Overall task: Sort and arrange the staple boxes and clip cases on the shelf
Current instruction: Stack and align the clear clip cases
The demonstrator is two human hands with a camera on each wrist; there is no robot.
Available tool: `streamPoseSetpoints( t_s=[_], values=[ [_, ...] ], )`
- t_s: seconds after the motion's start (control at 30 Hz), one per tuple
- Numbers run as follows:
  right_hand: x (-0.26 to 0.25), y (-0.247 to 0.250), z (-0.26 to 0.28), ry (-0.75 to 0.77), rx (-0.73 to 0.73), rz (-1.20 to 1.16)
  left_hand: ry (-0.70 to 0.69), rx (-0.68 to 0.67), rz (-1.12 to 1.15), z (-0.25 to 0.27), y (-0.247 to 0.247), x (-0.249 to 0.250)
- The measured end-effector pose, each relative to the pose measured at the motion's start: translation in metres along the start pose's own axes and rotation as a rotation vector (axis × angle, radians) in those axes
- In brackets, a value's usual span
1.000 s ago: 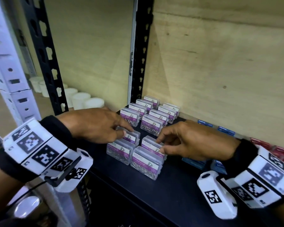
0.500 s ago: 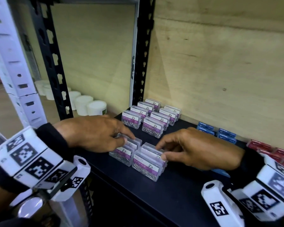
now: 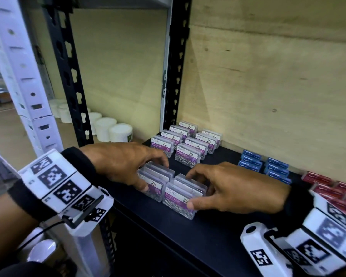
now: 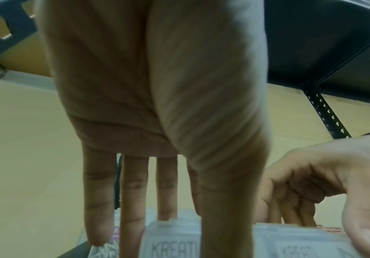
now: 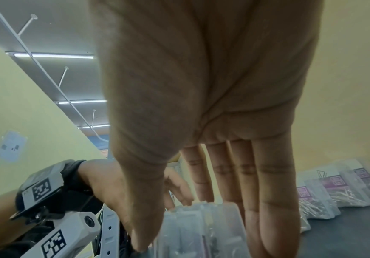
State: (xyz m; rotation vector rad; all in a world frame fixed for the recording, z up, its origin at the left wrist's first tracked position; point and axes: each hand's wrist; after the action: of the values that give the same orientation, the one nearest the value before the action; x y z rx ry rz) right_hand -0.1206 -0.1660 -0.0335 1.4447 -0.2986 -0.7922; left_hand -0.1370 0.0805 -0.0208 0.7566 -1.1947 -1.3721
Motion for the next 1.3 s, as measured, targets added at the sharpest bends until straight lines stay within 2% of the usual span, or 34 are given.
streamPoseSetpoints(
  t_s=[0.27,0.9,1.3],
  values=[
    [-0.003,0.000,-0.002,-0.007,-0.001,-0.002,-0.045,0.007,0.002,-0.009,-0.001,0.000],
    [-0.005,-0.002,-0.005,-0.028,-0.029,0.004,-0.029,0.000,-0.020,-0.012,-0.005,0.004],
    [0.001,0.008,-0.001,-0.034,-0.093,-0.007,0.046,-0.110,0.014,-0.006,0.012,0.005]
  ],
)
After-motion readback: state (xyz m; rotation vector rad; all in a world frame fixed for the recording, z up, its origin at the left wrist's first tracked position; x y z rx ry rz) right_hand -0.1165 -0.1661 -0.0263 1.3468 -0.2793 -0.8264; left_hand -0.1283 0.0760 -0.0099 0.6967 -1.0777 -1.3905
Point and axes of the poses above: each hand's wrist, its own z-axis away from the middle knuckle, its own y-axis out of the back of the hand, x = y × z, and after that the axes turned 5 degrees about y, right-handed
